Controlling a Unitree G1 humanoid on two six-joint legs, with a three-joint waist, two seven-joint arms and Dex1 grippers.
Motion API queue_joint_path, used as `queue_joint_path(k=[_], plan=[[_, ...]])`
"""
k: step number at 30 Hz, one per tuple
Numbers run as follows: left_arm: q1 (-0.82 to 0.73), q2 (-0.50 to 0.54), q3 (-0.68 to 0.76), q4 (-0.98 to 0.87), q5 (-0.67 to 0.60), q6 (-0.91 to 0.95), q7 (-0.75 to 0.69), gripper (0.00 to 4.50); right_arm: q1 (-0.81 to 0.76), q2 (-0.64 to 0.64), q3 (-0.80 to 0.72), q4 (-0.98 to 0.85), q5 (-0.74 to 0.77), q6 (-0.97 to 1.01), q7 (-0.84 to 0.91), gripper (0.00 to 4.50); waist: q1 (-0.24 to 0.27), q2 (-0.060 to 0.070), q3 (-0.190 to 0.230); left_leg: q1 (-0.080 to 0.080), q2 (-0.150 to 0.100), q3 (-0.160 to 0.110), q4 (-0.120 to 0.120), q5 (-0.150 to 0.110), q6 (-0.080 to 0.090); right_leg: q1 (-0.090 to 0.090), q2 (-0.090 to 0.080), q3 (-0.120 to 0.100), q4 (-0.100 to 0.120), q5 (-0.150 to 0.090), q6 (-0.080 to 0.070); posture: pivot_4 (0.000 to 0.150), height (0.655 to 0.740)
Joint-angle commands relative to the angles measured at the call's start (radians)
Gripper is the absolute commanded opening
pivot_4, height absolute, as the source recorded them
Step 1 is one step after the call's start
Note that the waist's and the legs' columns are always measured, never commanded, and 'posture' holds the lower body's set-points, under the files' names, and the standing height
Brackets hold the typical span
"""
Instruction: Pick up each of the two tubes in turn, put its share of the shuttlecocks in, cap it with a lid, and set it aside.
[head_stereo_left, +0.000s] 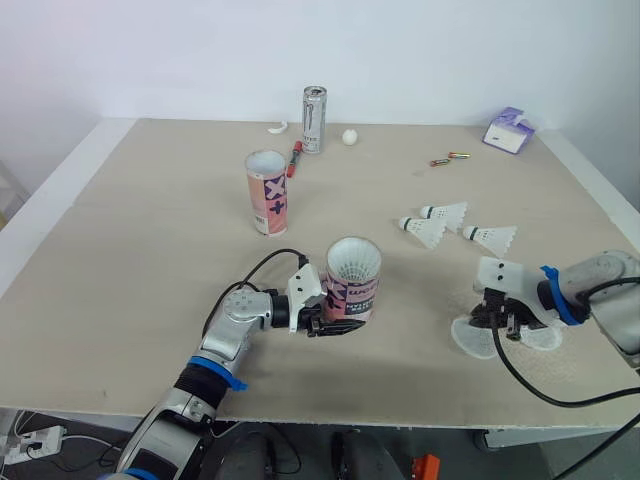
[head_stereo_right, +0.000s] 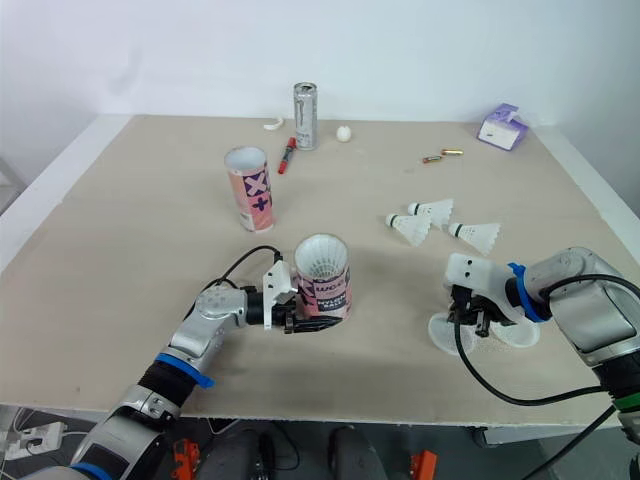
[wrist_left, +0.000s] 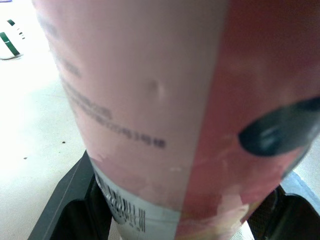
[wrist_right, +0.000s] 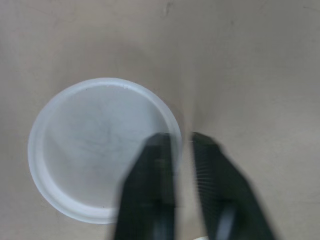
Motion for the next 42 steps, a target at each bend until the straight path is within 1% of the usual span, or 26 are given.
queue_joint_path(k=[1, 8, 14, 18, 22, 26, 30, 36, 42], plan=[[0.017, 0.015, -0.032, 0.031, 0.033, 0.006, -0.009, 2.99, 0.013, -0.008, -0.019, -0.034, -0.001, -0.003, 0.011, 0.09, 0.0, 0.0, 0.0, 0.0, 0.0, 0.0, 0.0, 0.0, 0.0, 0.001, 0.0, 0.0, 0.0, 0.0, 0.0, 0.15, 0.74], [0.009, 0.018, -0.035, 0.051, 0.037, 0.004, -0.012, 2.99, 0.039, -0.012, -0.056, -0.084, 0.026, -0.046, 0.026, 0.09, 0.0, 0.0, 0.0, 0.004, 0.0, 0.0, 0.0, 0.0, 0.0, 0.003, 0.0, 0.0, 0.0, -0.002, -0.002, 0.15, 0.74], [-0.004, 0.021, -0.043, 0.072, 0.046, 0.012, -0.01, 2.99, -0.029, -0.017, -0.126, -0.159, 0.119, -0.05, 0.086, 0.09, 0.0, 0.0, 0.0, 0.006, 0.001, 0.001, 0.0, 0.0, 0.0, 0.004, 0.0, 0.0, 0.0, -0.003, -0.001, 0.15, 0.74], [-0.012, 0.022, -0.052, 0.088, 0.053, 0.014, -0.01, 2.99, -0.193, -0.026, -0.164, -0.17, 0.186, -0.077, 0.159, 0.09, 0.0, 0.0, 0.0, 0.007, 0.001, 0.002, 0.0, 0.0, 0.0, 0.004, 0.0, 0.0, 0.0, -0.003, -0.001, 0.15, 0.74], [-0.017, 0.025, -0.057, 0.098, 0.056, 0.012, -0.013, 2.99, -0.367, -0.015, -0.14, -0.174, 0.209, -0.088, 0.218, 0.09, 0.0, 0.0, 0.0, 0.007, 0.001, 0.002, 0.0, 0.0, 0.0, 0.004, 0.0, 0.0, 0.0, -0.003, -0.002, 0.15, 0.74], [-0.023, 0.026, -0.061, 0.113, 0.058, 0.009, -0.011, 2.99, -0.575, 0.066, -0.08, -0.194, 0.229, -0.063, 0.251, 0.09, 0.0, 0.0, 0.0, 0.007, 0.002, 0.003, -0.002, 0.0, 0.0, 0.003, -0.001, 0.0, 0.0, -0.003, -0.004, 0.15, 0.74], [-0.026, 0.027, -0.07, 0.122, 0.064, 0.011, -0.011, 2.99, -0.703, 0.175, -0.005, -0.198, 0.215, -0.058, 0.253, 0.09, -0.001, 0.001, -0.001, 0.007, 0.002, 0.003, -0.002, 0.0, 0.0, 0.003, -0.001, -0.001, 0.0, -0.003, -0.005, 0.15, 0.74], [-0.032, 0.025, -0.076, 0.133, 0.067, 0.012, -0.009, 2.99, -0.762, 0.282, 0.086, -0.145, 0.163, -0.12, 0.267, 0.09, 0.0, 0.0, -0.001, 0.006, 0.001, 0.004, -0.002, 0.0, 0.0, 0.003, -0.005, -0.003, 0.0, 0.0, -0.01, 0.15, 0.74], [-0.029, 0.027, -0.076, 0.124, 0.063, 0.035, -0.005, 2.99, -0.763, 0.334, 0.144, -0.076, 0.094, -0.215, 0.278, 0.09, 0.0, 0.0, -0.001, 0.006, 0.001, 0.004, -0.002, 0.0, 0.0, 0.003, -0.005, -0.004, 0.0, 0.0, -0.01, 0.15, 0.74]])
